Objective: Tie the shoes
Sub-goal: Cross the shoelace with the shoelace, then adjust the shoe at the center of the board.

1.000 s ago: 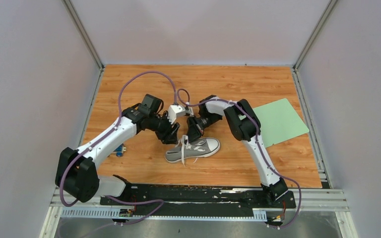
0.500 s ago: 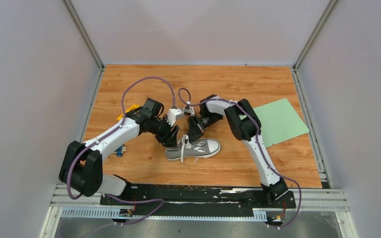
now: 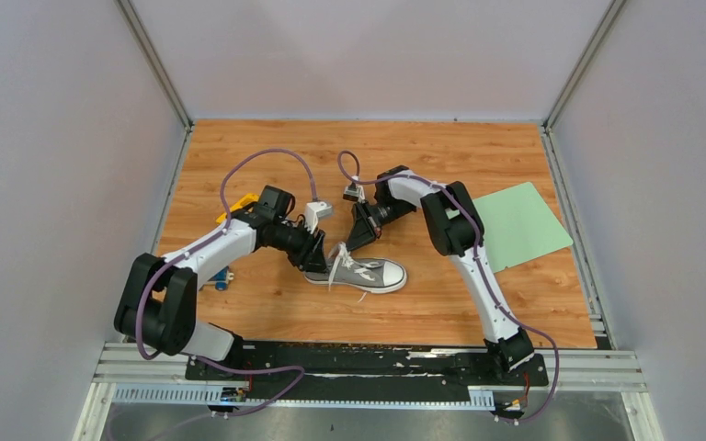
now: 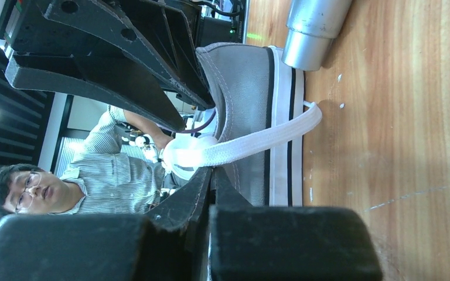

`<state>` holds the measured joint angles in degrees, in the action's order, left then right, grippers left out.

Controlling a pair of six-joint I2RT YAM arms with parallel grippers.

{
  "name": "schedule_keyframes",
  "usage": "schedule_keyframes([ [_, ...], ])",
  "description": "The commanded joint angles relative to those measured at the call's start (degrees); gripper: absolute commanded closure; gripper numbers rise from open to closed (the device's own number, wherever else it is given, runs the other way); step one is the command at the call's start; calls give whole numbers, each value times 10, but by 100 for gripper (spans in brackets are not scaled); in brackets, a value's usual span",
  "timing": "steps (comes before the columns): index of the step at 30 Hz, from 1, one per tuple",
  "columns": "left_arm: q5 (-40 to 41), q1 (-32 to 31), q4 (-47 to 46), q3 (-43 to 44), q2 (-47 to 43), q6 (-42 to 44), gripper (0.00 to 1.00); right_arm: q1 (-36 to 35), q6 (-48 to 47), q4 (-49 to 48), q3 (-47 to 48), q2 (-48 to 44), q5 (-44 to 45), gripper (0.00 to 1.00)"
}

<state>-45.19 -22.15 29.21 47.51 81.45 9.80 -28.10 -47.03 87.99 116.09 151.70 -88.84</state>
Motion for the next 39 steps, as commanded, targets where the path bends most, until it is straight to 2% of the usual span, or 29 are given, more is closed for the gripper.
schedule_keyframes([
  [1, -36, -2, -16, -2, 9, -13, 55, 3, -23, 3, -40, 32, -172, 100],
  [7, -52, -2, -26, -12, -1, -19, 55, -2, -33, 3, -27, 10, -161, 99],
  [12, -65, -2, -39, -19, -4, -27, 55, -3, -3, 2, 3, 49, -180, 98],
  [19, -75, -2, -44, -14, 5, -30, 53, -7, -7, 1, -26, 37, -181, 93],
  [20, -73, -2, -46, -15, 4, -32, 53, -7, -2, 0, -27, 38, -181, 29],
  [21, -72, -3, -48, -17, 2, -33, 53, -7, 5, 1, -27, 41, -181, 4],
  [22, -74, -3, -49, -18, -2, -32, 53, -6, 16, 1, -23, 47, -181, 1],
  [29, -85, -2, -43, -29, -37, -26, 50, 23, 5, 1, -49, 35, -182, 1],
  [32, -92, 0, -51, -37, -49, -42, 49, 49, -49, 3, -70, -8, -180, 1],
  [35, -106, 2, -61, -44, -55, -53, 48, 77, -48, 2, -41, -18, -179, 1],
  [37, -118, 2, -66, -47, -54, -57, 48, 95, 48, -1, 68, 20, -167, 1],
  [39, -135, 5, -62, -42, -50, -56, 48, 109, 235, -101, 199, 43, -114, 1],
])
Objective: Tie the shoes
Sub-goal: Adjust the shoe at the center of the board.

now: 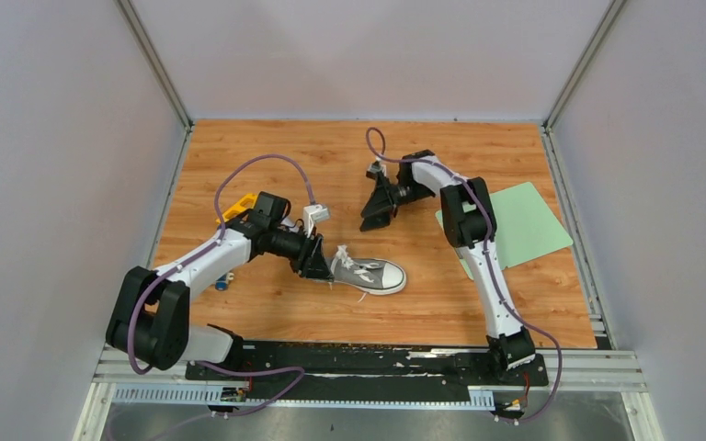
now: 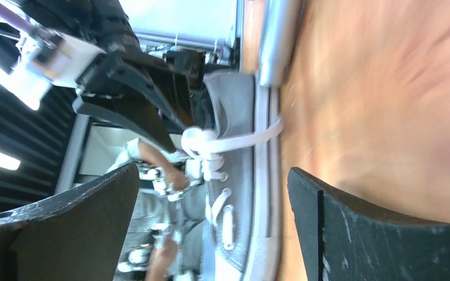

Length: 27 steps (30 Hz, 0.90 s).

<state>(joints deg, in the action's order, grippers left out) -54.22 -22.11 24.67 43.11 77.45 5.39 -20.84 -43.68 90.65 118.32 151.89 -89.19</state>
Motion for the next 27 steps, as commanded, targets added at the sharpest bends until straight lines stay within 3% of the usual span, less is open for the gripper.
schedule_keyframes([
  [1, -58, 8, -10, 6, -7, -5, 48, 41, 315, -229, 196, 23, -74, 1],
  [3, -70, 13, 22, 24, 3, 19, 48, 51, 555, -489, 147, -53, 9, 0],
  [5, -66, 17, 42, 37, 9, 37, 48, 71, 742, -762, 20, -148, 87, 0],
  [7, -57, 20, 52, 44, 5, 42, 47, 93, 824, -903, -38, -209, 146, 0],
  [9, -50, 26, 48, 44, -6, 38, 47, 107, 767, -881, -85, -265, 228, 0],
  [13, -28, 43, 29, 48, -29, 24, 45, 94, 535, -888, -313, -454, 442, 0],
  [15, 28, 53, 33, 58, -37, 27, 44, 90, 492, -887, -391, -508, 515, 0],
  [17, 120, 58, 42, 76, -40, 37, 43, 99, 519, -851, -425, -527, 577, 0],
  [18, 146, 62, 45, 80, -39, 45, 43, 120, 551, -820, -428, -521, 568, 0],
  [20, 176, 66, 58, 97, -24, 61, 43, 170, 591, -767, -424, -494, 410, 0],
  [22, 151, 66, 80, 115, 1, 88, 43, 201, 613, -764, -445, -467, 222, 0],
  [23, 137, 66, 91, 120, 4, 97, 44, 202, 590, -773, -462, -470, 177, 1],
  [25, 73, 66, 88, 118, 0, 98, 44, 186, 499, -764, -502, -531, 275, 0],
  [27, 28, 56, 59, 108, -19, 68, 44, 134, 403, -782, -547, -619, 441, 0],
])
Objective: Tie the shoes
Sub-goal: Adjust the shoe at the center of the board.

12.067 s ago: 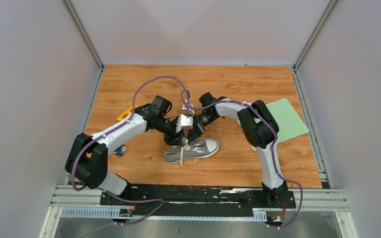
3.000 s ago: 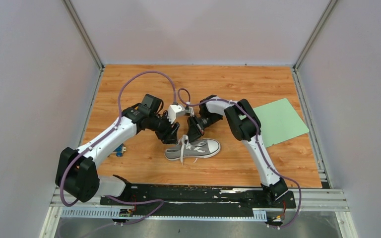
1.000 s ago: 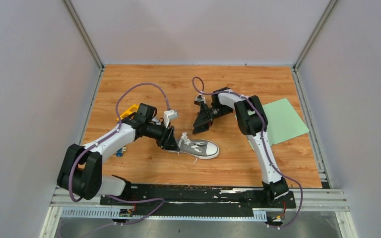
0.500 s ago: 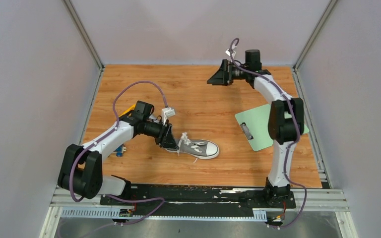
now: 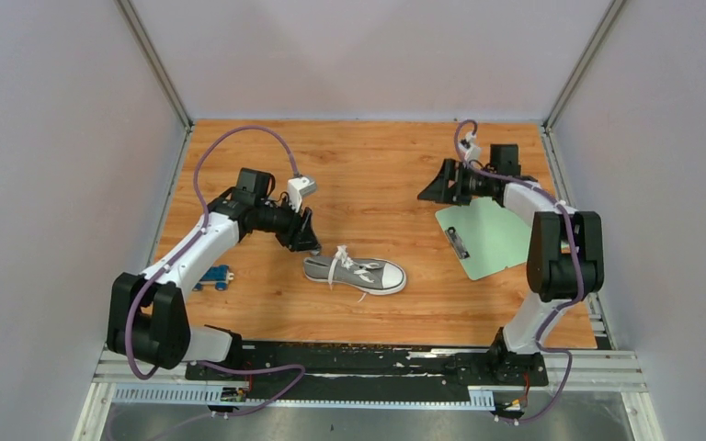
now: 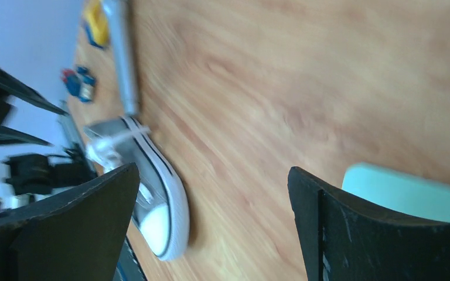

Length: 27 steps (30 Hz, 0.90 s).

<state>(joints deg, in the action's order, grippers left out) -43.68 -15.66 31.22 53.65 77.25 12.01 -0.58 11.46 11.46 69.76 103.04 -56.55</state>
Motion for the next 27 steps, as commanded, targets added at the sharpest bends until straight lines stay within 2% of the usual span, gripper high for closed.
schedule_keyframes([
  [1, -63, -16, -13, 0, -30, -5, 44, -97, -178, -17, -85, -173, 219, 0],
  [2, -49, -32, -14, -1, -34, -10, 45, -120, -185, -38, -98, -207, 281, 0],
  [3, -18, -40, -11, -1, -37, -11, 46, -128, -174, -37, -89, -204, 305, 0],
  [5, 26, -63, 4, 6, -31, -24, 47, -127, -68, -27, -49, -161, 310, 0],
  [6, 36, -76, 7, 12, -27, -36, 48, -122, -55, -3, -19, -124, 258, 0],
  [8, 59, -95, 16, 28, -11, -45, 49, -95, -70, 58, 51, -41, 69, 0],
  [9, 74, -101, 23, 34, 2, -45, 49, -84, -61, 65, 76, -6, 5, 0],
  [10, 80, -110, 24, 42, 9, -43, 50, -80, -66, 63, 91, 14, -12, 0],
  [11, 86, -113, 26, 46, 23, -42, 50, -88, -89, 64, 102, 19, 28, 0],
  [13, 92, -116, 29, 50, 38, -41, 50, -126, -171, 35, 83, -24, 195, 0],
  [14, 93, -117, 28, 49, 40, -40, 50, -152, -209, -33, 18, -65, 310, 0],
  [15, 89, -117, 26, 48, 43, -40, 50, -171, -229, -115, -29, -103, 387, 0],
  [16, 85, -117, 24, 46, 43, -41, 50, -178, -232, -166, -47, -123, 426, 0],
  [18, 76, -118, 19, 44, 45, -41, 50, -175, -183, -152, 2, -100, 474, 0],
  [19, 76, -118, 16, 44, 48, -40, 50, -164, -161, -106, 44, -74, 439, 0],
  [21, 74, -119, 11, 44, 57, -40, 50, -126, -126, -34, 100, -28, 295, 1],
  [22, 70, -119, 10, 45, 63, -41, 50, -108, -98, -26, 107, -9, 192, 4],
  [23, 67, -120, 8, 48, 66, -41, 50, -96, -90, -26, 106, 7, 98, 14],
  [24, 62, -121, 8, 49, 70, -42, 50, -98, -86, -29, 103, 19, 60, 25],
  [25, 62, -125, 8, 51, 72, -42, 50, -105, -92, -25, 98, 28, 54, 31],
  [27, 66, -132, 8, 53, 78, -42, 50, -122, -119, -30, 72, 35, 36, 35],
])
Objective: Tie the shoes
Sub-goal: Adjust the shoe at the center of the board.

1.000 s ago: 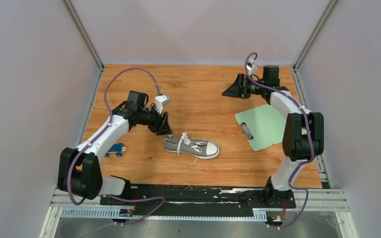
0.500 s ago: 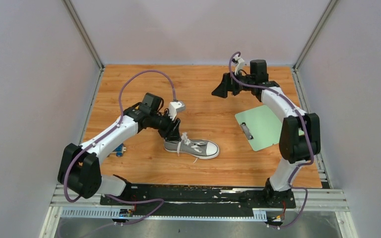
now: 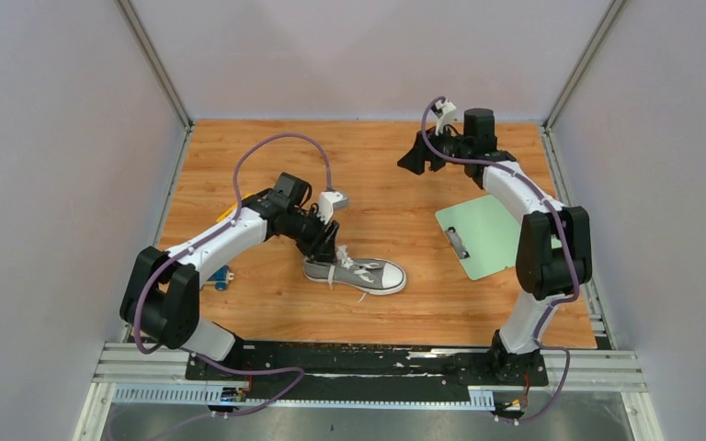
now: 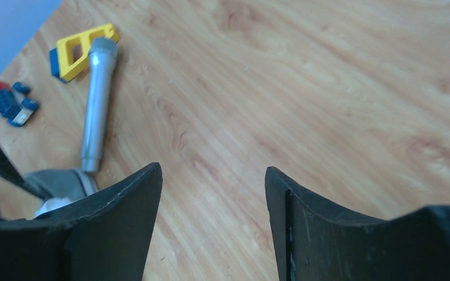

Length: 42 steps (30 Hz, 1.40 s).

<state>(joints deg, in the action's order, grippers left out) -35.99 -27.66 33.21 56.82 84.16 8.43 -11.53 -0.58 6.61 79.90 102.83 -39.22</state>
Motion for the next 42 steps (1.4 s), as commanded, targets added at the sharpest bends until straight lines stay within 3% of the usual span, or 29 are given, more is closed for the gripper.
schedule_keyframes([
  [1, -5, -14, -12, 22, 13, -6, 51, -22, -18, 19, -41, 41, -147, 36],
  [6, 0, -19, -16, 29, 22, -16, 54, -72, -98, 29, -85, 49, -152, 39],
  [18, 15, -20, -22, 48, 44, -25, 60, -100, -117, 64, -68, 92, -206, 43],
  [22, 10, -20, -21, 44, 43, -21, 70, -114, -159, 67, -76, 93, -248, 43],
  [27, 12, -19, -17, 42, 39, -11, 92, -157, -215, 89, -51, 117, -254, 51],
  [31, 20, -20, -12, 40, 31, -5, 99, -185, -244, 100, -41, 124, -245, 52],
  [42, 25, -20, -13, 34, 28, -2, 100, -193, -239, 89, -36, 136, -243, 49],
])
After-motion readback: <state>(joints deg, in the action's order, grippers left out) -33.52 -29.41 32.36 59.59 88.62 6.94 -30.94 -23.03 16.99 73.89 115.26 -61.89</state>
